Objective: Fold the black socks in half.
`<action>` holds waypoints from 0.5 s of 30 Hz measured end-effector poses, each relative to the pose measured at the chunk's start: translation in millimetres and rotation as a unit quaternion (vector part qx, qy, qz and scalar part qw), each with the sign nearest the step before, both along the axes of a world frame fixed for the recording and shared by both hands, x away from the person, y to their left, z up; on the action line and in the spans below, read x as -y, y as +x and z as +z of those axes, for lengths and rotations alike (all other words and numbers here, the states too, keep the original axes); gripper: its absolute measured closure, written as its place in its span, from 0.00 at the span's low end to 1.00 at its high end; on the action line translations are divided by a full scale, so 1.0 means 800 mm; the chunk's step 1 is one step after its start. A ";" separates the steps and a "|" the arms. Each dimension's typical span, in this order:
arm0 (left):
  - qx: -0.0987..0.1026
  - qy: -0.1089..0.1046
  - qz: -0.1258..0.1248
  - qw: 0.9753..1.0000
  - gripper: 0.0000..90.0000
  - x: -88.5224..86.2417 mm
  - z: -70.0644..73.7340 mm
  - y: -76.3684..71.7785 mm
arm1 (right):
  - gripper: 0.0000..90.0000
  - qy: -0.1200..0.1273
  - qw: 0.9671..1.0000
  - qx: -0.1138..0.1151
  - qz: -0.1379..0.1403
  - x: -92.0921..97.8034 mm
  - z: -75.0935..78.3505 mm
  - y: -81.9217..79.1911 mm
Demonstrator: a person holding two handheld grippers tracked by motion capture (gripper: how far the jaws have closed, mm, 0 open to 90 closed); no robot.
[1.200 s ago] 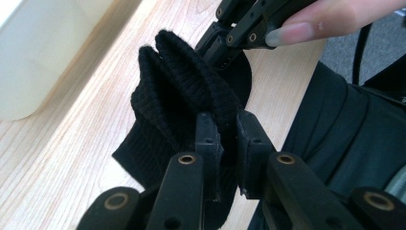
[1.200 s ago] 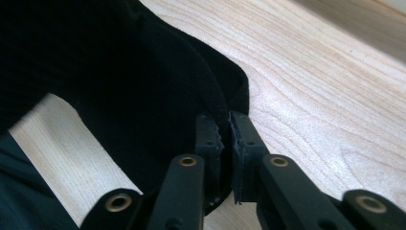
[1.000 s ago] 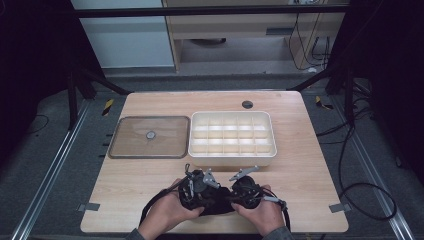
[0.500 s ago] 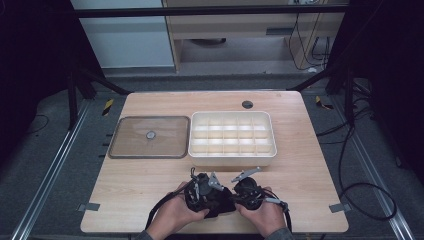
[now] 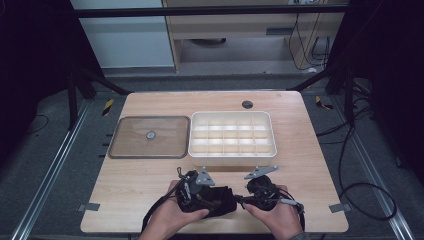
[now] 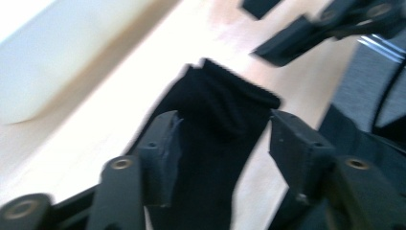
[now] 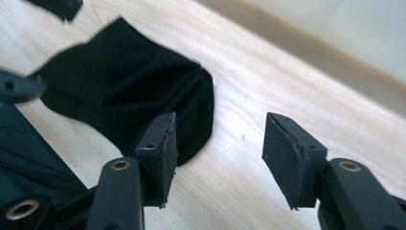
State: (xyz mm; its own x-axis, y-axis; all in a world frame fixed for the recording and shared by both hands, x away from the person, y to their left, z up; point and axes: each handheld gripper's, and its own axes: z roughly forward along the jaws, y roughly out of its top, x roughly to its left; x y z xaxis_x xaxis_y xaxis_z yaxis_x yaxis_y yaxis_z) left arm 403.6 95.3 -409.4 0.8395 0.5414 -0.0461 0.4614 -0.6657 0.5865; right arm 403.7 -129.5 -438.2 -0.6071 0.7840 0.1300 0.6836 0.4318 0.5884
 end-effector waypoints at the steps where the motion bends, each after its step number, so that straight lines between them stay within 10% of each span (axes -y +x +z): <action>1: 0.000 0.000 0.000 1.000 0.42 0.000 0.000 0.000 | 0.52 0.002 1.000 0.002 0.000 -0.001 0.003 0.000; 9: -0.001 0.009 0.041 0.999 0.14 -0.045 -0.005 0.016 | 0.43 0.007 1.000 0.005 0.005 -0.022 0.010 0.009; 15: 0.010 0.014 0.053 0.998 0.10 -0.060 -0.012 0.011 | 0.33 0.015 1.000 -0.007 0.010 -0.031 0.007 0.013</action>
State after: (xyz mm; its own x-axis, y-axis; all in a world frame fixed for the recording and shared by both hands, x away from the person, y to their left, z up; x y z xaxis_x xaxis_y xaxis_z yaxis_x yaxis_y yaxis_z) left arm 412.7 143.6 -419.1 0.7779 0.6283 -0.0142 0.5193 -0.6298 0.5776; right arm 414.2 -104.5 -432.2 -0.6200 0.7679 0.1613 0.6837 0.4278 0.5912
